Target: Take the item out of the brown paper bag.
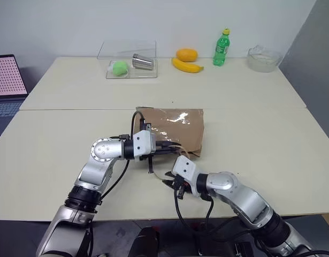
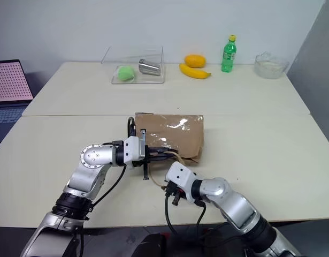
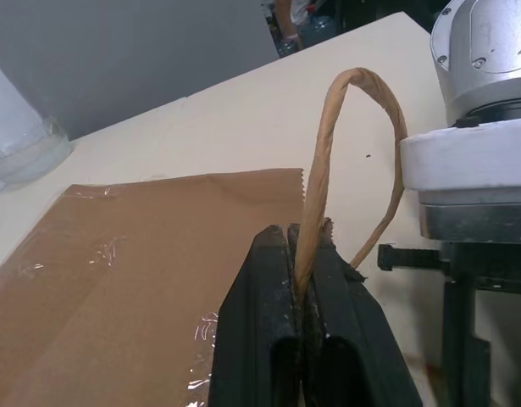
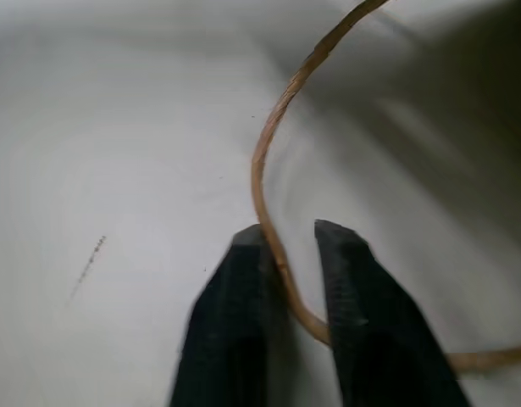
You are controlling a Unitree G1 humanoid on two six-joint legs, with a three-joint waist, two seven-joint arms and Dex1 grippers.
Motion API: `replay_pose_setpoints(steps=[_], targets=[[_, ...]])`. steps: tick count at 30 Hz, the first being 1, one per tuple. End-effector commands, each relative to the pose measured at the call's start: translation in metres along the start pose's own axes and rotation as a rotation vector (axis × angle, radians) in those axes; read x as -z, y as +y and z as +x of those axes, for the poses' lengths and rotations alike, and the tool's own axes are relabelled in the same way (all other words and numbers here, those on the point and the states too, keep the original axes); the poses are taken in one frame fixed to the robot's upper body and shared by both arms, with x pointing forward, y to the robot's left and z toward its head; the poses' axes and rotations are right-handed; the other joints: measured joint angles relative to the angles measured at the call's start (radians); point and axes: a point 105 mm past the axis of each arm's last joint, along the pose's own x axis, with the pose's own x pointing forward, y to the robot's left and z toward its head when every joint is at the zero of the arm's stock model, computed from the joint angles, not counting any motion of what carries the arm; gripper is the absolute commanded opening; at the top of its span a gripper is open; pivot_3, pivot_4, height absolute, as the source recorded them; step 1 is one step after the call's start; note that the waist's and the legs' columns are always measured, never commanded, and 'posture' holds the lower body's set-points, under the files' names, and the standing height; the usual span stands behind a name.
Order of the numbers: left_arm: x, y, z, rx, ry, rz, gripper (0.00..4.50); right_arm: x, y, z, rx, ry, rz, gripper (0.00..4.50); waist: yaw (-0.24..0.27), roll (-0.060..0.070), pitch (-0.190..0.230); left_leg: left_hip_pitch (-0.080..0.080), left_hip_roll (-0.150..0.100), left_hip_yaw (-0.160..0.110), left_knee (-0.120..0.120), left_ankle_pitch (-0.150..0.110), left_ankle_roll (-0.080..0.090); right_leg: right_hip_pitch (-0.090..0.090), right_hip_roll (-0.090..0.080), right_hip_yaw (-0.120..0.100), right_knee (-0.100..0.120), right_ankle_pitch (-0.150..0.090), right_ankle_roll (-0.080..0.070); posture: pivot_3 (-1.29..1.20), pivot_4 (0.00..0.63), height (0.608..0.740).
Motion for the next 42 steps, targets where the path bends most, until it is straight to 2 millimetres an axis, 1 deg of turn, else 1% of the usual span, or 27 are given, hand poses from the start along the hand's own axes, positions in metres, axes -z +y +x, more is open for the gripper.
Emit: replay_pose_setpoints(steps=[1,5,10,11,13,15,18,22,25,27,31,32,34,35,37,39,40,42], targets=[[-0.014,0.015,0.002,-0.047,-0.035,0.045,0.00,-0.004,-0.003,-0.002,0.006,-0.013,-0.038,0.03,0.000,0.000,0.000,0.000,0.000,0.000,0.000,0.000,0.000,0.000,0.000,0.000,0.000,0.000,0.000,0.00,0.150,0.740],[-0.022,0.030,0.004,-0.082,-0.048,0.051,0.00,-0.001,-0.006,-0.003,0.014,0.000,-0.055,0.03,0.000,0.000,0.000,0.000,0.000,0.000,0.000,0.000,0.000,0.000,0.000,0.000,0.000,0.000,0.000,0.00,0.150,0.740],[-0.033,0.056,0.005,-0.148,-0.059,0.043,0.00,0.004,-0.008,-0.004,0.016,0.024,-0.064,0.03,0.000,0.000,0.000,0.000,0.000,0.000,0.000,0.000,0.000,0.000,0.000,0.000,0.000,0.000,0.000,0.00,0.150,0.740],[-0.035,0.062,0.004,-0.163,-0.060,0.044,0.00,0.006,-0.008,-0.004,0.015,0.033,-0.064,0.03,0.000,0.000,0.000,0.000,0.000,0.000,0.000,0.000,0.000,0.000,0.000,0.000,0.000,0.000,0.000,0.00,0.150,0.740],[-0.043,0.085,0.002,-0.216,-0.062,0.054,0.00,0.014,-0.007,-0.004,0.010,0.058,-0.056,0.03,0.000,0.000,0.000,0.000,0.000,0.000,0.000,0.000,0.000,0.000,0.000,0.000,0.000,0.000,0.000,0.00,0.150,0.740],[-0.049,0.102,0.001,-0.254,-0.065,0.058,0.00,0.020,-0.006,-0.004,0.003,0.079,-0.053,0.03,0.000,0.000,0.000,0.000,-0.001,0.000,0.001,0.000,0.000,0.000,0.000,-0.001,0.001,0.000,0.000,0.00,0.150,0.740],[-0.056,0.118,-0.001,-0.275,-0.073,0.069,0.00,0.028,-0.005,-0.004,0.000,0.102,-0.060,0.03,-0.001,0.000,0.000,0.000,-0.001,0.000,0.002,0.000,0.000,0.001,0.000,0.000,0.000,0.000,0.000,0.00,0.150,0.740],[-0.075,0.141,-0.004,-0.316,-0.106,0.081,0.00,0.033,-0.004,-0.005,0.000,0.115,-0.064,0.03,-0.002,0.000,0.000,0.000,-0.001,0.000,0.002,0.000,0.000,0.000,0.000,0.000,0.001,0.000,0.000,0.00,0.150,0.740],[-0.083,0.151,-0.005,-0.329,-0.126,0.073,0.00,0.033,-0.004,-0.006,-0.001,0.119,-0.068,0.03,-0.002,0.000,0.000,0.000,-0.001,0.000,0.002,0.000,0.000,0.001,0.000,0.000,0.000,0.000,0.001,0.00,0.150,0.740],[-0.088,0.152,-0.005,-0.316,-0.143,0.065,0.00,0.031,-0.007,-0.007,0.017,0.113,-0.078,0.03,-0.003,0.000,0.000,0.000,-0.001,0.000,0.002,0.000,0.000,0.001,0.000,0.000,0.000,0.000,0.001,0.00,0.150,0.740],[-0.093,0.145,-0.007,-0.246,-0.165,0.018,0.00,0.011,-0.021,-0.010,0.089,0.030,-0.066,0.03,-0.003,0.000,0.000,-0.001,-0.001,-0.001,0.001,0.000,0.000,0.000,0.000,-0.001,0.000,0.000,0.001,0.00,0.150,0.740],[-0.093,0.141,-0.006,-0.224,-0.168,0.003,0.00,0.007,-0.024,-0.011,0.102,0.017,-0.068,0.43,-0.003,0.000,0.000,-0.001,-0.001,-0.001,0.002,0.000,0.000,0.000,0.000,-0.001,0.000,0.000,0.000,0.00,0.150,0.740],[-0.093,0.131,-0.005,-0.176,-0.175,-0.045,0.00,-0.004,-0.028,-0.016,0.123,-0.015,-0.071,0.93,-0.004,0.000,0.000,-0.001,-0.001,-0.001,0.002,0.000,0.000,0.000,0.000,-0.001,0.000,0.000,0.000,0.00,0.150,0.740],[-0.094,0.125,-0.004,-0.154,-0.183,-0.079,0.00,-0.011,-0.029,-0.019,0.133,-0.038,-0.066,1.30,-0.006,0.000,0.000,-0.001,-0.001,-0.001,0.002,0.000,0.000,0.000,0.000,0.000,0.000,0.000,0.000,0.00,0.150,0.740],[-0.096,0.113,-0.001,-0.115,-0.200,-0.147,0.00,-0.022,-0.027,-0.027,0.127,-0.074,-0.054,2.05,-0.009,0.000,0.000,-0.002,-0.001,-0.001,0.002,0.000,0.000,0.000,0.000,0.000,0.000,0.000,0.000,0.00,0.150,0.740],[-0.096,0.103,0.001,-0.090,-0.203,-0.179,0.00,-0.029,-0.025,-0.036,0.123,-0.087,-0.059,2.75,-0.011,0.000,0.000,-0.002,-0.001,-0.002,0.002,0.000,0.000,-0.001,0.000,-0.001,0.001,0.000,0.000,0.00,0.150,0.740],[-0.097,0.100,0.001,-0.084,-0.201,-0.186,0.00,-0.031,-0.025,-0.038,0.124,-0.088,-0.060,3.19,-0.012,0.000,0.000,-0.002,0.000,-0.002,0.002,0.000,0.000,-0.001,0.000,-0.001,0.001,0.000,0.000,0.00,0.150,0.740],[-0.094,0.091,0.001,-0.060,-0.188,-0.208,0.00,-0.041,-0.022,-0.050,0.116,-0.109,-0.063,3.82,-0.014,0.000,0.000,-0.002,0.000,-0.002,0.001,0.000,0.000,-0.001,0.000,-0.001,0.001,0.000,0.000,0.00,0.150,0.740]])
